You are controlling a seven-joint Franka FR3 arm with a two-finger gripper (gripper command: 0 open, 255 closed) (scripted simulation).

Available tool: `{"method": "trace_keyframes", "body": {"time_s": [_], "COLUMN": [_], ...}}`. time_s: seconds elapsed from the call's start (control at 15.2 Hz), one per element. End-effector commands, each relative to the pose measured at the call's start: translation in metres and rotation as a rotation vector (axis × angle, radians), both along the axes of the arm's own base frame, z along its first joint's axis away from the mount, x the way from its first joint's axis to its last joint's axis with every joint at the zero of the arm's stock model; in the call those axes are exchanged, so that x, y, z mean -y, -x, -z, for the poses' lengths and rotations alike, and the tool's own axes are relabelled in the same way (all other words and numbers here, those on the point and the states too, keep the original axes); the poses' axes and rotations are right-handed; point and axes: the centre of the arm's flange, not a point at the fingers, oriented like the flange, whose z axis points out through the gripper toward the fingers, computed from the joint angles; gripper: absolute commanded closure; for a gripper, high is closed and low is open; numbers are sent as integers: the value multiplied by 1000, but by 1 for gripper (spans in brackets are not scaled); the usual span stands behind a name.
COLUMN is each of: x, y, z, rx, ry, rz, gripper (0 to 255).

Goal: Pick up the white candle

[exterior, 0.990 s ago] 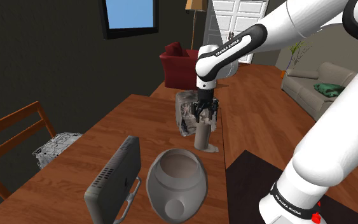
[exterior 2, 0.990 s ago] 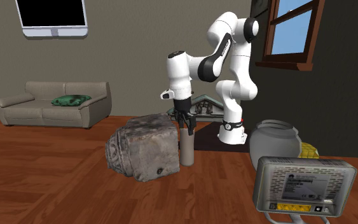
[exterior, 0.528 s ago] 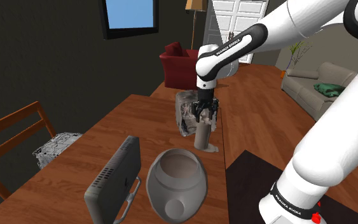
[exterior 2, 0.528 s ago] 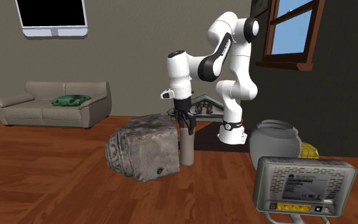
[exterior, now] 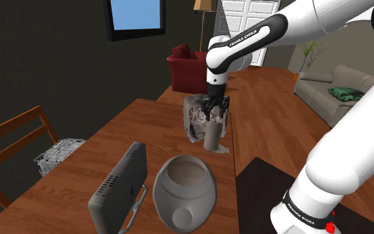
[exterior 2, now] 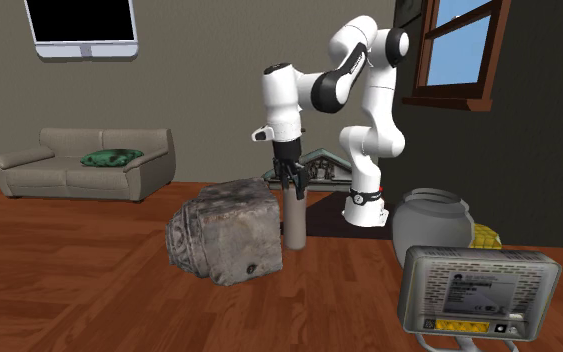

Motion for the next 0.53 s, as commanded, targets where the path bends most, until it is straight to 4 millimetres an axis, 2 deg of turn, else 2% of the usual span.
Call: {"method": "trace_keyframes", "body": {"time_s": [0.0, 0.33, 0.46], "x": [-1, -1, -1], "y": [1, 1, 1], "z": [-12, -38, -39], "rx": [0, 0, 0], "ry": [0, 0, 0], "rz": [0, 0, 0], "gripper": [255, 255, 255]}}
